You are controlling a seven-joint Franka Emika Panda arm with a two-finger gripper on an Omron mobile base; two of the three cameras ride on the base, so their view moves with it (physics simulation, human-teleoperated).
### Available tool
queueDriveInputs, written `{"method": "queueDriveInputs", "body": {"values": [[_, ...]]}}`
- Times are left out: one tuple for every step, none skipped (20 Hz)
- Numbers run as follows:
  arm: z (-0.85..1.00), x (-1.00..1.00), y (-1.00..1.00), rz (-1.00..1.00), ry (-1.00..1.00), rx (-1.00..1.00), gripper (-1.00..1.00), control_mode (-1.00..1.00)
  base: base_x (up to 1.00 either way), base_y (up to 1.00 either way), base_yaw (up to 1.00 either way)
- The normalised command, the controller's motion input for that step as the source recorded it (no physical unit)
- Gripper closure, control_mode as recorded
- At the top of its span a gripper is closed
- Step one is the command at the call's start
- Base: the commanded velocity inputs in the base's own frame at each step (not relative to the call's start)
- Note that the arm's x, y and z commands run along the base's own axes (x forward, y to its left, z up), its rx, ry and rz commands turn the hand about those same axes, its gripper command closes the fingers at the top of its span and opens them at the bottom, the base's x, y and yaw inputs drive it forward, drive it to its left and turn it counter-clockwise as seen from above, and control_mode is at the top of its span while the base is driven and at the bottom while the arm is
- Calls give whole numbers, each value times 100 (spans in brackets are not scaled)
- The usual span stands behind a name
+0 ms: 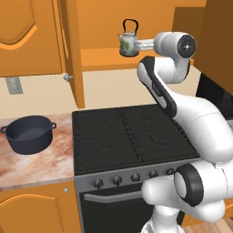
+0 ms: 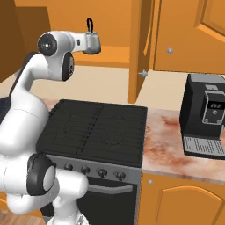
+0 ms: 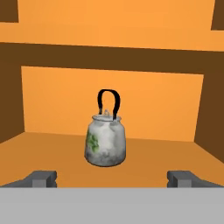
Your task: Pick the kettle from the cabinet and place it on a stove burner. Then pick the pot from the counter and place it on another stove burner. Finally, turn both burners on.
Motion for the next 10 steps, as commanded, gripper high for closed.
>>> {"method": "queueDriveInputs", "body": {"values": [[0,33,0,0,0,0,-100,-100,0,0,0],[0,30,0,0,0,0,-100,-100,0,0,0],[0,33,0,0,0,0,-100,-100,0,0,0],[0,34,0,0,0,0,-100,-100,0,0,0],[0,33,0,1,0,0,-100,-100,0,0,0],[0,35,0,1,0,0,-100,-100,0,0,0],[1,38,0,1,0,0,-100,-100,0,0,0],[0,37,0,1,0,0,-100,-100,0,0,0],[1,34,0,1,0,0,-100,-100,0,0,0],[1,36,0,1,0,0,-100,-100,0,0,0]]}}
